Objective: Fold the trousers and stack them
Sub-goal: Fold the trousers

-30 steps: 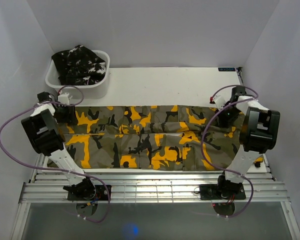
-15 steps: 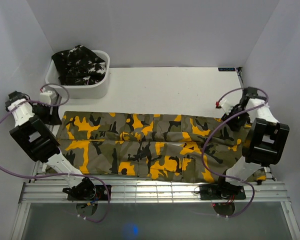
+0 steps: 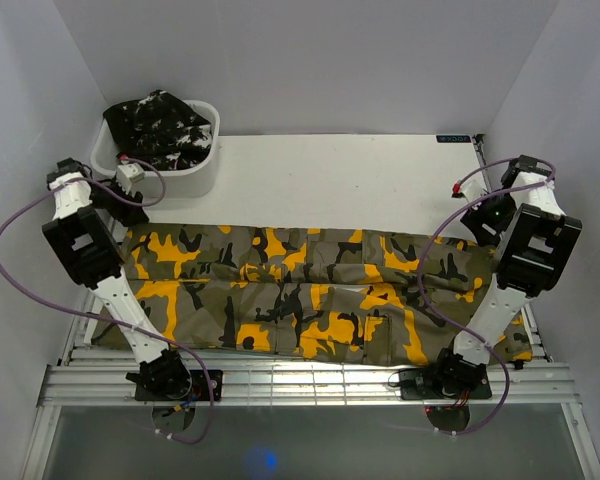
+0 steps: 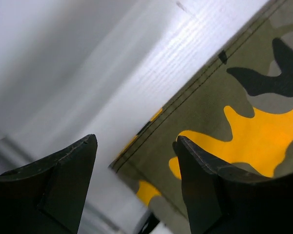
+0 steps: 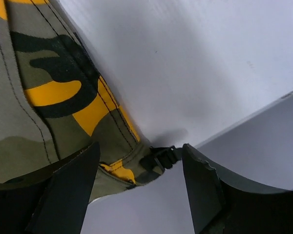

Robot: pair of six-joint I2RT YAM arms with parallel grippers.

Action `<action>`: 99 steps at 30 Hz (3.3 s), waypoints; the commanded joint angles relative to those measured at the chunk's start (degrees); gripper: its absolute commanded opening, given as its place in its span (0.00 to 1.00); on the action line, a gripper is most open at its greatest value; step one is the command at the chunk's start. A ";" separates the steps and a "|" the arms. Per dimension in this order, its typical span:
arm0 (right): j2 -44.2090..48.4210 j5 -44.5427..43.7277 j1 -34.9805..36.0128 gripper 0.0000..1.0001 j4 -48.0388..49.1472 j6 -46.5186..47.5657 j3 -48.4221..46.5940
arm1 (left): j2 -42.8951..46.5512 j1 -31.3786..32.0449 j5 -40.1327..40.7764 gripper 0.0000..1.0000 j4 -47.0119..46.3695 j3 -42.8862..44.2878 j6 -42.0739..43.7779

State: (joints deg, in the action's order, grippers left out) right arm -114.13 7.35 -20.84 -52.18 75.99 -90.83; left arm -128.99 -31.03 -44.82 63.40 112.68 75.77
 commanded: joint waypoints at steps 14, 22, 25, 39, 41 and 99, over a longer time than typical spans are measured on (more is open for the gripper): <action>-8.56 3.99 -4.03 0.74 -8.02 15.77 -1.30 | 0.57 0.09 11.24 0.33 -3.11 -14.75 13.61; -9.27 1.17 -4.03 0.48 -6.17 16.83 3.21 | 2.07 0.18 12.21 0.07 -2.93 -17.93 12.65; -9.62 1.96 -4.03 0.20 -8.72 17.18 -1.44 | 2.34 0.26 11.25 0.00 -3.01 -16.62 10.20; -4.37 13.12 -3.94 0.08 -10.93 12.43 -21.85 | 10.32 -1.58 0.97 0.00 -15.31 -9.67 -2.64; -3.04 13.38 -3.94 0.08 -10.13 12.61 -21.24 | 12.09 -2.02 -0.44 0.00 -17.86 -10.72 -2.82; 13.66 10.13 -11.59 0.08 -5.03 19.02 8.57 | 14.29 -7.56 15.84 0.00 -10.93 -14.43 -19.52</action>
State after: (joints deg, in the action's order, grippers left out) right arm -101.62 20.99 -30.61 -59.66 94.89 -77.73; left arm -118.02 -36.23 -28.45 57.84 94.26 55.13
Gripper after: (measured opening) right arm 0.089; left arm 0.022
